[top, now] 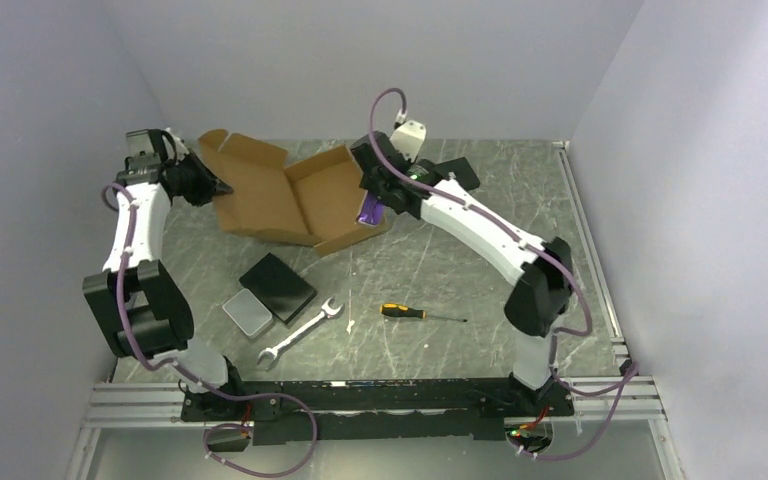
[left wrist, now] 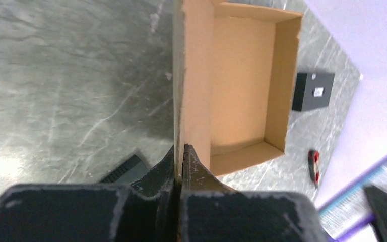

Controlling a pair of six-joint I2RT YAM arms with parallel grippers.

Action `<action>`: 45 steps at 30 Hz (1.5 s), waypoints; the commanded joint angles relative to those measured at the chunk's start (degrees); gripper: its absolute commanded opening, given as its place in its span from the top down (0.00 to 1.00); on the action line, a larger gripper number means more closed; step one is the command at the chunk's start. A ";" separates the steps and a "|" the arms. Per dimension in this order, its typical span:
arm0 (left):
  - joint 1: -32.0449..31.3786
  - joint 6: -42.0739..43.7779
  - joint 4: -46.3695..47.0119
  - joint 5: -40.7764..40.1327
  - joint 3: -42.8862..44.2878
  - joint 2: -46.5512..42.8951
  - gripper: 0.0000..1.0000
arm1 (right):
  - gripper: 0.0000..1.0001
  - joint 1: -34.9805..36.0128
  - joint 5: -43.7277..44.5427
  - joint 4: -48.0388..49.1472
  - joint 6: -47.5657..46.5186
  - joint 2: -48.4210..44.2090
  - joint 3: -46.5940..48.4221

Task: Unpack the express box

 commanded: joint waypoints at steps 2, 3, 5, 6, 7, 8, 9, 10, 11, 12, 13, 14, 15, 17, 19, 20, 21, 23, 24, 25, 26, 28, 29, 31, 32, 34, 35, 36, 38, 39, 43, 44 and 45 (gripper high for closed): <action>4.35 -7.33 6.83 -5.95 -3.37 -8.23 0.91 | 0.77 -1.06 8.12 3.71 -5.04 -10.44 -4.08; 4.97 -7.86 7.23 -6.64 -3.94 -8.88 0.91 | 0.77 -1.53 8.70 3.83 -5.06 -12.62 -6.13; 5.66 -8.28 7.93 -7.88 -4.75 -10.07 0.88 | 0.77 -2.74 9.56 4.34 -5.60 -15.84 -10.27; 5.86 -8.27 7.77 -8.96 -4.82 -10.53 0.86 | 0.77 -3.43 9.85 4.41 -5.77 -17.28 -12.56; 6.02 -8.21 7.65 -9.59 -4.68 -10.73 0.82 | 0.77 -4.25 9.99 4.41 -6.00 -18.69 -14.87; 6.24 -8.12 7.52 -9.88 -4.63 -10.92 0.78 | 0.77 -5.11 10.02 4.28 -5.93 -20.18 -17.26; 6.45 -7.95 7.61 -9.81 -4.55 -10.98 0.72 | 0.77 -6.26 9.91 3.92 -5.69 -21.42 -19.50; 6.64 -7.93 7.71 -9.50 -4.57 -11.00 0.67 | 0.77 -7.27 9.53 3.79 -5.51 -22.85 -22.11; 6.79 -7.92 7.73 -9.15 -4.52 -10.94 0.57 | 0.77 -8.53 9.02 3.84 -5.44 -24.24 -24.66; 6.98 -7.73 7.65 -8.87 -4.35 -10.91 0.46 | 0.77 -9.77 8.30 3.98 -5.50 -25.40 -27.18; 7.01 -7.57 7.50 -8.91 -4.17 -10.90 0.35 | 0.77 -10.78 7.54 4.15 -5.71 -26.56 -30.48; 7.02 -7.24 7.03 -9.36 -3.80 -11.04 0.23 | 0.77 -11.78 7.20 4.17 -5.98 -27.63 -31.93; 7.03 -6.90 6.39 -10.22 -3.39 -11.26 0.14 | 0.77 -12.51 7.04 3.91 -6.11 -28.49 -34.77; 6.99 -6.08 4.28 -13.77 -2.44 -11.91 0.01 | 0.77 -13.97 6.29 3.21 -6.27 -29.96 -38.13; 6.96 -5.85 0.30 -19.75 -1.12 -12.59 0.01 | 0.77 -14.83 5.37 3.17 -6.79 -31.41 -41.08; 6.88 -5.58 -2.01 -22.53 -0.44 -13.17 0.00 | 0.77 -15.02 4.95 3.46 -7.41 -32.07 -42.57; 6.91 -5.66 -3.68 -25.82 -0.17 -14.09 0.01 | 0.77 -15.25 4.41 3.70 -8.04 -32.44 -43.78; 6.58 -5.60 -5.74 -31.31 0.17 -16.61 0.01 | 0.76 -15.64 3.14 3.58 -9.32 -32.34 -45.28; 5.84 -5.46 -6.33 -33.82 0.42 -18.24 0.01 | 0.76 -15.88 2.42 3.64 -10.00 -31.96 -45.75; 4.93 -5.28 -6.72 -35.74 0.71 -19.79 0.01 | 0.75 -16.00 1.56 3.80 -10.81 -31.50 -46.16; 4.18 -4.98 -6.97 -36.46 1.13 -21.55 0.01 | 0.74 -16.11 0.88 4.02 -11.61 -30.75 -46.45; 3.31 -4.06 -7.31 -33.44 2.46 -24.36 0.00 | 0.73 -16.34 -0.44 4.57 -12.77 -29.06 -46.83; 3.20 -3.23 -7.36 -30.12 3.23 -25.99 0.01 | 0.72 -16.52 -1.07 4.85 -13.17 -28.10 -46.95; 3.06 -1.06 -5.84 -20.53 3.90 -28.21 0.01 | 0.70 -17.21 -3.41 6.09 -13.95 -26.51 -47.49; 2.99 0.32 -4.31 -13.82 3.72 -29.21 0.01 | 0.68 -17.65 -4.81 7.04 -14.31 -25.75 -47.89; 2.59 0.22 -0.24 -2.53 2.65 -30.27 0.01 | 0.66 -18.92 -8.40 9.11 -14.89 -24.61 -48.98; 2.18 -0.17 1.62 3.66 2.34 -29.97 0.02 | 0.65 -19.52 -10.38 10.27 -15.20 -24.21 -49.59; 1.61 -0.72 3.01 11.41 2.41 -29.45 0.03 | 0.63 -20.35 -12.44 11.41 -15.59 -23.68 -50.27; -2.16 -1.29 5.50 18.77 2.45 -29.01 0.05 | 0.62 -21.50 -15.24 13.20 -16.02 -22.81 -51.46; -4.89 -0.78 7.10 20.05 2.20 -29.45 0.05 | 0.62 -21.96 -16.04 13.76 -16.14 -22.38 -51.99; -20.38 2.48 13.29 20.87 0.78 -31.39 0.03 | 0.61 -23.44 -17.51 15.59 -16.89 -20.99 -53.85; -23.67 3.06 13.82 21.14 0.72 -31.09 0.03 | 0.60 -23.65 -17.73 15.98 -17.21 -20.77 -54.22; -27.02 4.06 13.77 21.36 1.10 -30.78 0.03 | 0.56 -23.79 -17.82 16.33 -17.57 -20.66 -54.59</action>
